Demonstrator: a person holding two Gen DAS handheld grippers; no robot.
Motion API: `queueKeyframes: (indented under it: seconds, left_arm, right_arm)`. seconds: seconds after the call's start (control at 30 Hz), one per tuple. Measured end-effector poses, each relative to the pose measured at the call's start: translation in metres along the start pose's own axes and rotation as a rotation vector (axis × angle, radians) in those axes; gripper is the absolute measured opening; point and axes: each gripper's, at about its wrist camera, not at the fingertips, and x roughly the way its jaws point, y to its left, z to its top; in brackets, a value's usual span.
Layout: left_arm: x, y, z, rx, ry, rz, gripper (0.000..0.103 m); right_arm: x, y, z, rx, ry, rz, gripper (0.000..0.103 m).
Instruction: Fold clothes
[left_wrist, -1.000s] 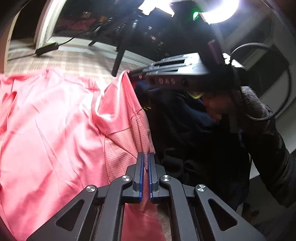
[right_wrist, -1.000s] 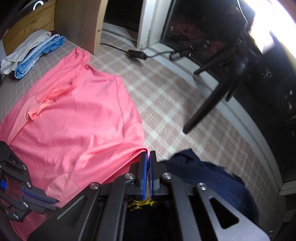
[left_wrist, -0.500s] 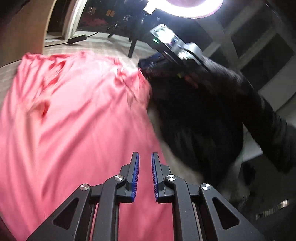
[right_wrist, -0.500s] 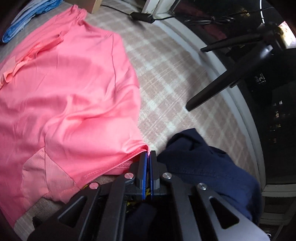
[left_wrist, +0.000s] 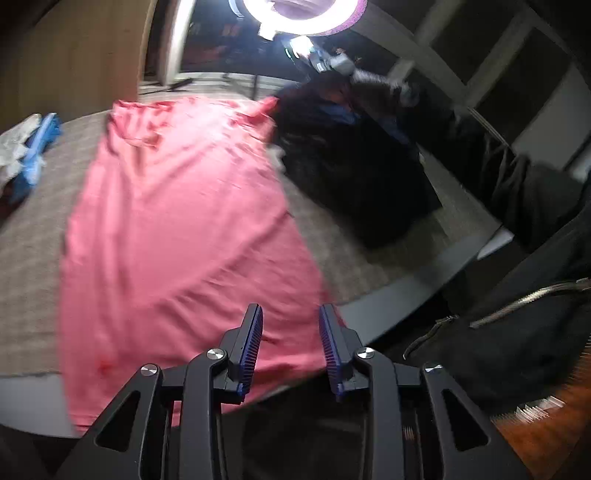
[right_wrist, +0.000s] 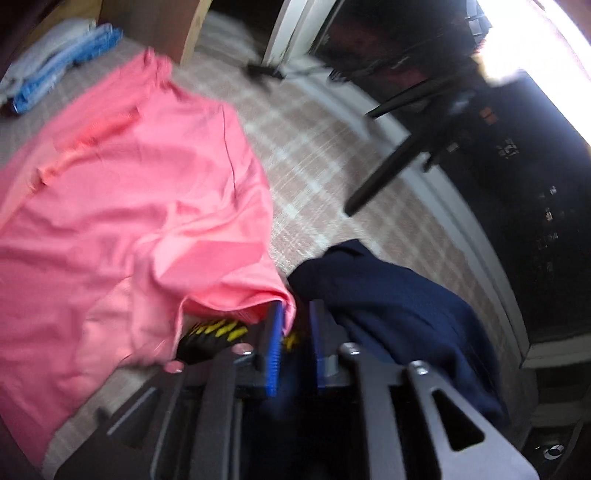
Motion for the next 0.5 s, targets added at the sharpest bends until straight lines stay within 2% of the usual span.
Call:
queueKeyframes:
  seconds: [0.13, 0.2, 0.27, 0.3, 0.37, 0.5]
  left_arm:
    - [0.069, -0.049, -0.035, 0.112, 0.064, 0.018, 0.032]
    - [0.088, -0.071, -0.046, 0.207, 0.072, 0.071, 0.032]
    - [0.087, -0.079, -0.052, 0.205, 0.111, 0.046, 0.030]
    - [0.072, -0.076, -0.056, 0.174, 0.089, 0.001, 0.030]
    - [0.039, -0.068, -0.065, 0.108, 0.035, -0.095, 0.040]
    - [0.033, -0.053, -0.058, 0.080, 0.010, 0.014, 0.040]
  right_arm:
    - [-0.032, 0.005, -0.027, 0.038, -0.018, 0.034, 0.022]
    - [-0.043, 0.005, -0.042, 0.059, -0.018, 0.055, 0.022]
    - [-0.053, 0.005, -0.056, 0.079, -0.018, 0.076, 0.022]
    - [-0.062, 0.002, -0.065, 0.082, -0.025, 0.068, 0.022]
    - [-0.086, -0.008, -0.081, 0.086, -0.051, 0.036, 0.022]
    - [-0.126, -0.052, -0.099, 0.215, -0.137, 0.001, 0.022]
